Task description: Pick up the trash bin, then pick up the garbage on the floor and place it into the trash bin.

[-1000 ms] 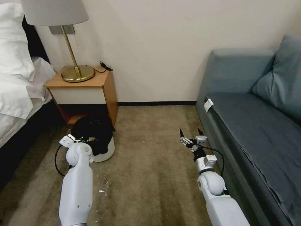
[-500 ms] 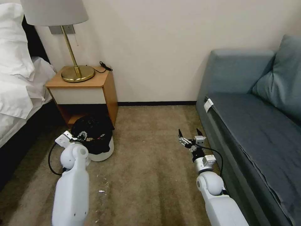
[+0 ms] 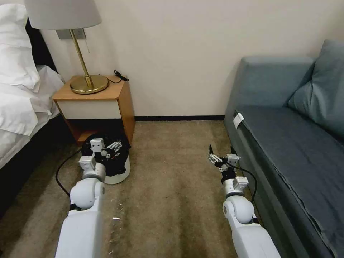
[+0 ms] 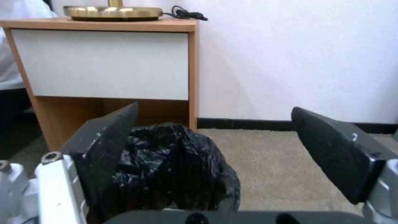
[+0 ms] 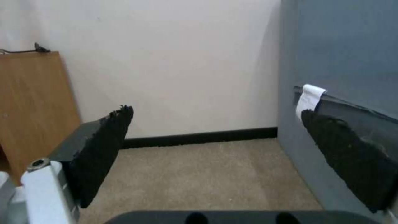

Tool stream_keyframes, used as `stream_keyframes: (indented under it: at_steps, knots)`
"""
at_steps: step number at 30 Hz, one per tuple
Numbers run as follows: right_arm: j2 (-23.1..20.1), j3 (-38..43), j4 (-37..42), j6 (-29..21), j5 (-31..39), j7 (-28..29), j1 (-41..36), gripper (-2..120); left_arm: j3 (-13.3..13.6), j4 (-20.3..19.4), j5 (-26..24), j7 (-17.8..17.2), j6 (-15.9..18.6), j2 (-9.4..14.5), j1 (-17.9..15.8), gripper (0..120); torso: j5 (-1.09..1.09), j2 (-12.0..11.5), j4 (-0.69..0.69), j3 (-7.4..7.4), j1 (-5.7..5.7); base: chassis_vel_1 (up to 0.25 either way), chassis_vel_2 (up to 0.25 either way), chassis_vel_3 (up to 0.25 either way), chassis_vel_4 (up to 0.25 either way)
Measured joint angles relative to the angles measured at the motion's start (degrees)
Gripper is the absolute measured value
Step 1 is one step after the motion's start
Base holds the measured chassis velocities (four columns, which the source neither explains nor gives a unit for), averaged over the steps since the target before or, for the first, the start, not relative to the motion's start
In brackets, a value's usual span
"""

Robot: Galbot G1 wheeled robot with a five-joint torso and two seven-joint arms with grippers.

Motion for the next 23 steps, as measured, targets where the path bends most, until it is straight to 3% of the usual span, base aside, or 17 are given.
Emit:
stream_keyframes:
  at_steps: [7, 23]
  knots:
    - [0.73, 0.26, 0.59, 0.00, -1.33, 0.47, -0.21, 100, 1.46, 0.29, 1.00, 0.86, -2.42, -0.77, 2.36, 100, -0.01, 0.00, 0.01, 0.00, 0.00, 0.000, 0.000, 0.000, 0.000]
    - [1.34, 0.59, -0.99, 0.07, -3.12, 0.63, 1.21, 100, 0.66, 0.00, 0.86, 1.86, -2.56, -0.38, 2.59, 100, 0.00, 0.00, 0.01, 0.00, 0.00, 0.000, 0.000, 0.000, 0.000]
